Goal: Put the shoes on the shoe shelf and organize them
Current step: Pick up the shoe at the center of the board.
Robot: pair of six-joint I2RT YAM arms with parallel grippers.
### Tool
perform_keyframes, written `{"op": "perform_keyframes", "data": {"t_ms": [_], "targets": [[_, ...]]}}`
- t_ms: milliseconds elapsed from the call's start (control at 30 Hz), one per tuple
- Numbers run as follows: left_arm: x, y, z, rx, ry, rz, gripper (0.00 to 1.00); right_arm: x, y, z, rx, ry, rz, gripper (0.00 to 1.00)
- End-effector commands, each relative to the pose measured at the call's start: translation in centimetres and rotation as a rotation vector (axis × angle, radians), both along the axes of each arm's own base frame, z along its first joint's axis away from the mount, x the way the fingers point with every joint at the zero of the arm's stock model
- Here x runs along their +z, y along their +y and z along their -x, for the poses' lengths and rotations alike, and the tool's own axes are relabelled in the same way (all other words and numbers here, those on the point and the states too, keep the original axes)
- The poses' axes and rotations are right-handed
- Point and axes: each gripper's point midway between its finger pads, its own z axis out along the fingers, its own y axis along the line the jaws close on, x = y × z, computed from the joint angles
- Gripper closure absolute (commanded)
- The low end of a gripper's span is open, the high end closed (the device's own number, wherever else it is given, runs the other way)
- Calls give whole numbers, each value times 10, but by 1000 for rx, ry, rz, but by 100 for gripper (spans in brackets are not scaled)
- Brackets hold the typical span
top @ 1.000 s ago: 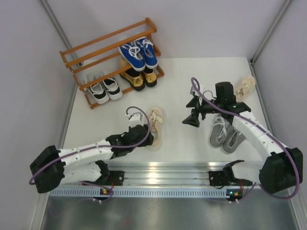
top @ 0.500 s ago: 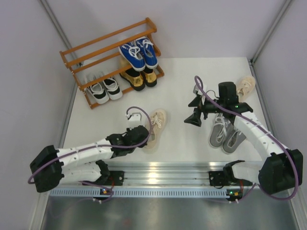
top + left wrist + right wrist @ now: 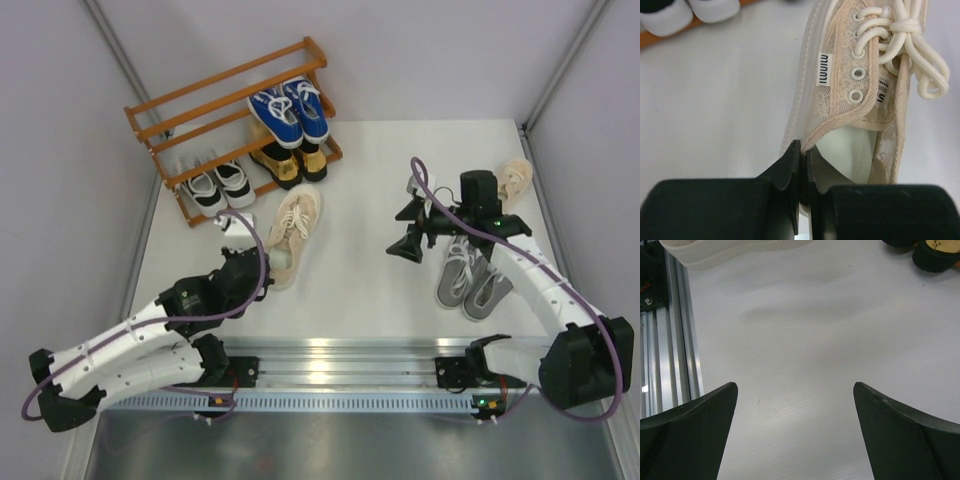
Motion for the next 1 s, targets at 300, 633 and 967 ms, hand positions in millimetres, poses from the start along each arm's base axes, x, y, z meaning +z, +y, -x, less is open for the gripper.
{"op": "perform_keyframes", "data": {"t_ms": [300,633,967], "targets": [[84,62,-45,204,-139,-130,100,18,-4,0,14,-81,-34,1],[108,107,-92,326,-120,88,100,22,-8,0,6,-87,-48,1],[139,124,-117,378,-182,190,100,23,-9,2,9,-90,-53,1]]}}
